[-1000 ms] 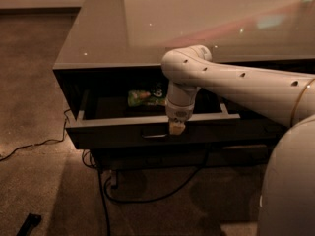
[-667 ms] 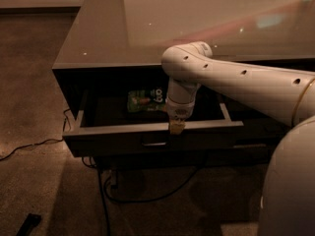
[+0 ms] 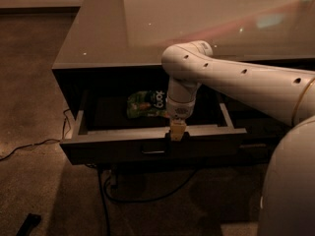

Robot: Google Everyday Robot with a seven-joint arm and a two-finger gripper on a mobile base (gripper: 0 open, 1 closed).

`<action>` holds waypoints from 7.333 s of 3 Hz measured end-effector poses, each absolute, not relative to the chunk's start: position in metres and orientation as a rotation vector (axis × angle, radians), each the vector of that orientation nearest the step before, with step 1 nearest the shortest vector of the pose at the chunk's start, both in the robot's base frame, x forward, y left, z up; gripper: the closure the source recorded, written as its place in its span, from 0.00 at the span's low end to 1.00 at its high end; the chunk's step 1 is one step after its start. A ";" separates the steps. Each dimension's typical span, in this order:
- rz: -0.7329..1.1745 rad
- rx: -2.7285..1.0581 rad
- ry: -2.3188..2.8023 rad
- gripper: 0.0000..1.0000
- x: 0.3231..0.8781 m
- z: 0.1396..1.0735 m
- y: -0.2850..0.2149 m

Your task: Open top drawer

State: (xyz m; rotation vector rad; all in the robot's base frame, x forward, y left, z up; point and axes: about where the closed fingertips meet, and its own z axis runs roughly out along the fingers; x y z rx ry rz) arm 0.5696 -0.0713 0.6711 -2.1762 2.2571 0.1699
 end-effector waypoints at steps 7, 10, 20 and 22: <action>0.285 -2.177 2.538 0.65 0.499 0.615 -0.093; 0.285 -2.177 2.539 0.16 0.499 0.615 -0.093; -0.078 -1.942 2.494 0.65 0.531 0.691 -0.137; -0.069 -1.950 2.490 1.00 0.537 0.686 -0.136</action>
Offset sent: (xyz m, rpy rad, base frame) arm -0.0041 0.0076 -0.0217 0.0673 0.0409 0.0283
